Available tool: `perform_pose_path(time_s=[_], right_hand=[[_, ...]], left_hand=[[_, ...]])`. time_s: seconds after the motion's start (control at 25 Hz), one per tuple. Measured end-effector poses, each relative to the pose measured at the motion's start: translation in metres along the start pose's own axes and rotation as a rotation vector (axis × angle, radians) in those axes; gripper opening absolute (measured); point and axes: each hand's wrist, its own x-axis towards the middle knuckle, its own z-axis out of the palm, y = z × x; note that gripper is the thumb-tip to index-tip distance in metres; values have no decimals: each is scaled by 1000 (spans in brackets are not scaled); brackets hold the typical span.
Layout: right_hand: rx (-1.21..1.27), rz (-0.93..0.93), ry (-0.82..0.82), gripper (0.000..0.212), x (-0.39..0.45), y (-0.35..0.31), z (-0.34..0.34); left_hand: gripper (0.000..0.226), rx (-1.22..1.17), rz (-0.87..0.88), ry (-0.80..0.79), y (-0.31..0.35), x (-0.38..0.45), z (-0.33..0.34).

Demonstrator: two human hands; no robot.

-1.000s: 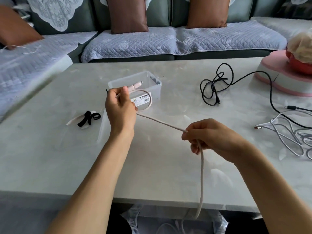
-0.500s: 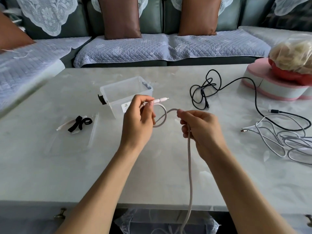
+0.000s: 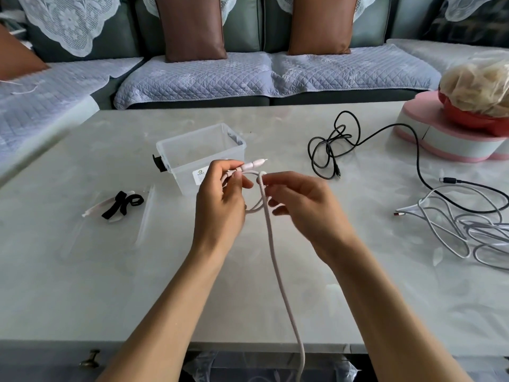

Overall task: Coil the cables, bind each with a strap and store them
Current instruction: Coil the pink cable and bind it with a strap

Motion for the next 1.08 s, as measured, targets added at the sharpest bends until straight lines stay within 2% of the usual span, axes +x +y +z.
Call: perform_pose_path(time_s=[0.08, 0.12, 0.2, 0.28, 0.36, 0.48, 0.6, 0.68, 0.8, 0.88, 0.96, 1.08], right_hand=[[-272, -150, 70, 20, 2, 7, 4], [-323, -189, 107, 20, 2, 8, 5], [-288, -196, 153, 16, 3, 11, 4], [-167, -116, 159, 7, 4, 7, 1], [-156, -48, 198, 20, 4, 7, -2], [-203, -13, 266, 39, 4, 6, -8], [-78, 92, 141, 37, 4, 4, -13], [-43, 126, 30, 43, 5, 5, -16], [-169, -62, 39, 50, 6, 11, -22], [-349, -233, 92, 49, 7, 15, -27], [-509, -373, 102, 38, 8, 20, -30], [-616, -469, 104, 15, 12, 28, -32]], left_hand=[[16, -62, -57, -52, 3, 0, 0], [16, -100, -98, -74, 4, 0, 1], [16, -197, -188, -125, 7, -2, 3], [25, -234, -224, -205, 10, -4, 3], [31, -206, -203, -304, 10, -6, 2], [28, -173, -189, -394, 8, -6, -1], [35, -168, -189, -355, 4, -6, -2], [39, -265, -250, -325, 4, -6, -3], [43, -440, -341, -355, 6, -6, -1], [45, -419, -337, -396, 7, -5, -1], [44, -364, -347, -452, 6, -3, -4], [43, -296, -430, -568, 1, 3, -13]])
